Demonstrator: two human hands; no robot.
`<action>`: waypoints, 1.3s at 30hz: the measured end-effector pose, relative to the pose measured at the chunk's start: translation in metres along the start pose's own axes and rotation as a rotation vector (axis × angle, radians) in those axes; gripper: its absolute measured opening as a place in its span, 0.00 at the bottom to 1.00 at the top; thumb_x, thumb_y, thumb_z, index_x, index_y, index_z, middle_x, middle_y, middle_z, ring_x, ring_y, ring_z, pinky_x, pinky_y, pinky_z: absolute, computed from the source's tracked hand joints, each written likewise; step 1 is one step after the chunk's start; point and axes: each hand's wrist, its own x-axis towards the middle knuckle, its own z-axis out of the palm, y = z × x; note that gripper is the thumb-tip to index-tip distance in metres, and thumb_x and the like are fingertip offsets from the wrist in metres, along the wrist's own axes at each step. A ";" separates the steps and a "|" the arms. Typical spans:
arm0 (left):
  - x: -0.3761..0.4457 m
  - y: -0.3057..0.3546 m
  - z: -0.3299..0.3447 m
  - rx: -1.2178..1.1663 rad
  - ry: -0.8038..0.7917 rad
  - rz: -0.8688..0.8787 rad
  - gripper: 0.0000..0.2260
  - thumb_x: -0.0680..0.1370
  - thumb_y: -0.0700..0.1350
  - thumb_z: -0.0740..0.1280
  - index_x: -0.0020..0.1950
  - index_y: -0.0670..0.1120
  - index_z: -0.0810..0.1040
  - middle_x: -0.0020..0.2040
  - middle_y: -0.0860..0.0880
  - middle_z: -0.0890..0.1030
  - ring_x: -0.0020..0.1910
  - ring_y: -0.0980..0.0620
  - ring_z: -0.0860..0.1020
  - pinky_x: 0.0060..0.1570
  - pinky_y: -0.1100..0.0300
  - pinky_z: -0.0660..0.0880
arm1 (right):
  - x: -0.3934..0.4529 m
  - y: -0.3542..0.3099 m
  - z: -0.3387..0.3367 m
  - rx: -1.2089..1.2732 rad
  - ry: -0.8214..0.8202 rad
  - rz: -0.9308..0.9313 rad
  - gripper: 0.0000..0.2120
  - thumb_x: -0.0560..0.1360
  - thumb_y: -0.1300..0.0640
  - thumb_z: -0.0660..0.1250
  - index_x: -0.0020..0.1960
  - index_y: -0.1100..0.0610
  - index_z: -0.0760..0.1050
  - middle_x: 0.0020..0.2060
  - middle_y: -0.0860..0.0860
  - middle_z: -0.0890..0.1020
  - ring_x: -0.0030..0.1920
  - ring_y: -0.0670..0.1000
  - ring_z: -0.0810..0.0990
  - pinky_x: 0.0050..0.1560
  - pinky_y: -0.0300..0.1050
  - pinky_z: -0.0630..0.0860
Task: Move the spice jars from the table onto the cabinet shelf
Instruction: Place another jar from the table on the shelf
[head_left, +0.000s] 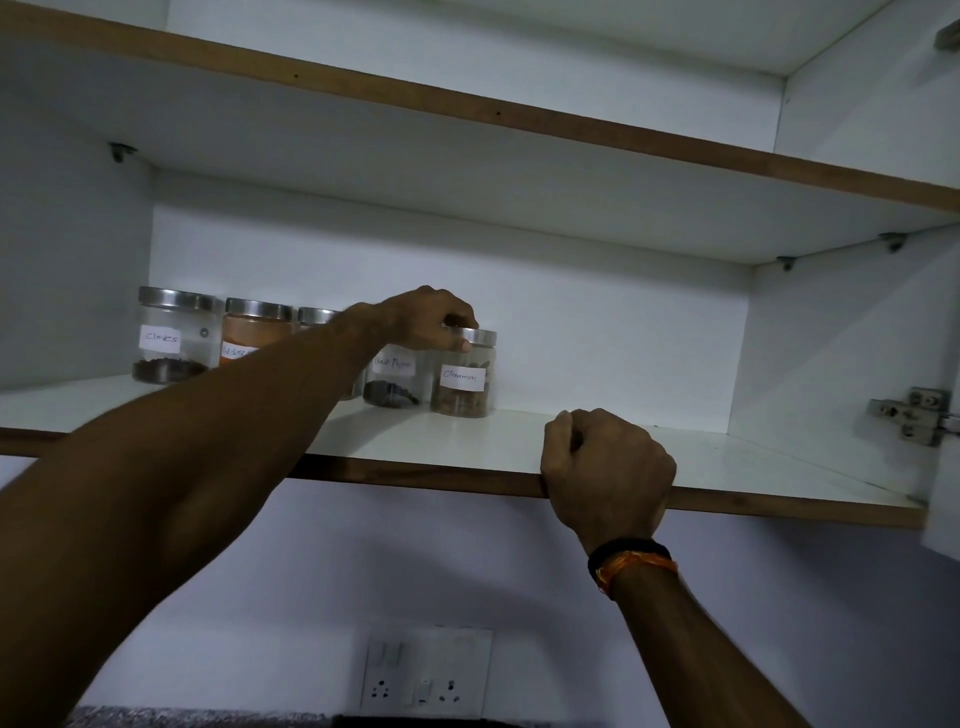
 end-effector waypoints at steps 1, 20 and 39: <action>0.000 -0.001 -0.001 0.006 -0.006 -0.008 0.25 0.73 0.60 0.62 0.61 0.45 0.80 0.58 0.47 0.83 0.56 0.46 0.79 0.57 0.48 0.77 | 0.000 0.000 0.000 -0.005 0.004 -0.001 0.19 0.74 0.52 0.60 0.25 0.54 0.70 0.20 0.48 0.70 0.22 0.48 0.64 0.30 0.33 0.50; -0.001 0.002 0.009 0.000 0.086 -0.103 0.22 0.81 0.51 0.66 0.73 0.45 0.71 0.72 0.45 0.74 0.70 0.43 0.72 0.67 0.50 0.67 | 0.004 -0.001 -0.004 -0.051 -0.129 0.013 0.19 0.75 0.52 0.61 0.26 0.54 0.68 0.21 0.48 0.69 0.23 0.48 0.65 0.29 0.36 0.56; -0.167 0.142 0.028 -0.142 0.301 0.077 0.19 0.78 0.44 0.69 0.67 0.40 0.76 0.63 0.41 0.80 0.61 0.43 0.78 0.58 0.60 0.69 | -0.038 -0.004 -0.044 -0.031 -0.295 -0.211 0.19 0.82 0.49 0.54 0.56 0.56 0.80 0.53 0.54 0.84 0.55 0.58 0.79 0.59 0.54 0.66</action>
